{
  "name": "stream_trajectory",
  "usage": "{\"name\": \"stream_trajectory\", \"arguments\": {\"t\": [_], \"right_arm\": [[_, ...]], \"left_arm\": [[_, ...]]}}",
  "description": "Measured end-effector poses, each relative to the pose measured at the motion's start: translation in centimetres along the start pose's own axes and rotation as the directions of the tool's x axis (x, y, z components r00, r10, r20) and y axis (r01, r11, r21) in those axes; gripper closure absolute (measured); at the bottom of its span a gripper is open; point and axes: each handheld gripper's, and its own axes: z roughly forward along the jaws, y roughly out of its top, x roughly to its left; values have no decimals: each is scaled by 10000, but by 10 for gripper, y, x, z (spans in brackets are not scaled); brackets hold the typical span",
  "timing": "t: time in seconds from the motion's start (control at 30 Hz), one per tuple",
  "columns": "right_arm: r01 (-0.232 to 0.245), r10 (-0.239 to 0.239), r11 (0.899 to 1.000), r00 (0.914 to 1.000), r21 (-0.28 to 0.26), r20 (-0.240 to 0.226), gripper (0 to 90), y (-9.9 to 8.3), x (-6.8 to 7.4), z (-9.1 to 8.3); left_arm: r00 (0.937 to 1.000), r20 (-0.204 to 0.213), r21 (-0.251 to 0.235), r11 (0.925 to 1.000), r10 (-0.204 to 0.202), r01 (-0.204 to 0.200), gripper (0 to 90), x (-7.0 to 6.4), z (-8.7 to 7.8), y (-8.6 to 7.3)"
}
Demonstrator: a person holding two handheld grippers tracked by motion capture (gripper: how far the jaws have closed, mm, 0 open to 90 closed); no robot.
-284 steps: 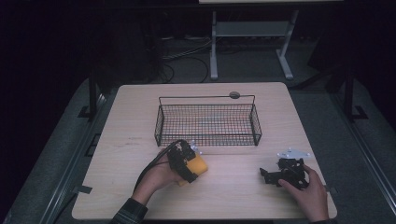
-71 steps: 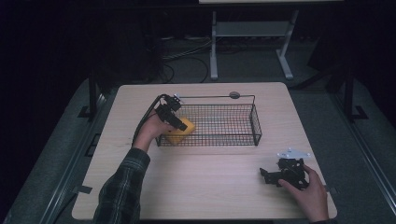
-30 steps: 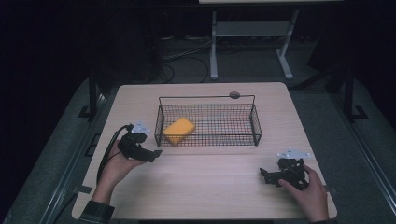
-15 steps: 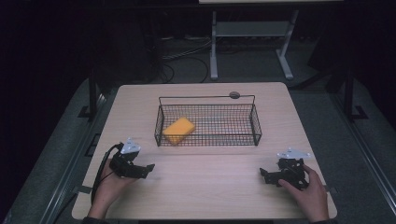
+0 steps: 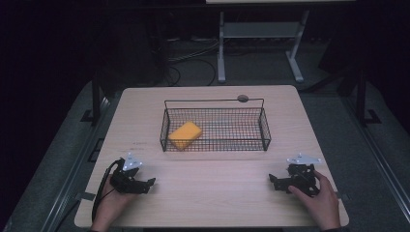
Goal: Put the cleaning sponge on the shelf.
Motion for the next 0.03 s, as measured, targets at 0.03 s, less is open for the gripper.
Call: {"name": "stream_trajectory", "arguments": {"t": [0.03], "right_arm": [[11, -11, 10000, 10000, -3, -4, 0, 0, 0, 0]], "left_arm": [[10000, -6, 5, 10000, -57, 57, 154, 0, 1, -2]]}}
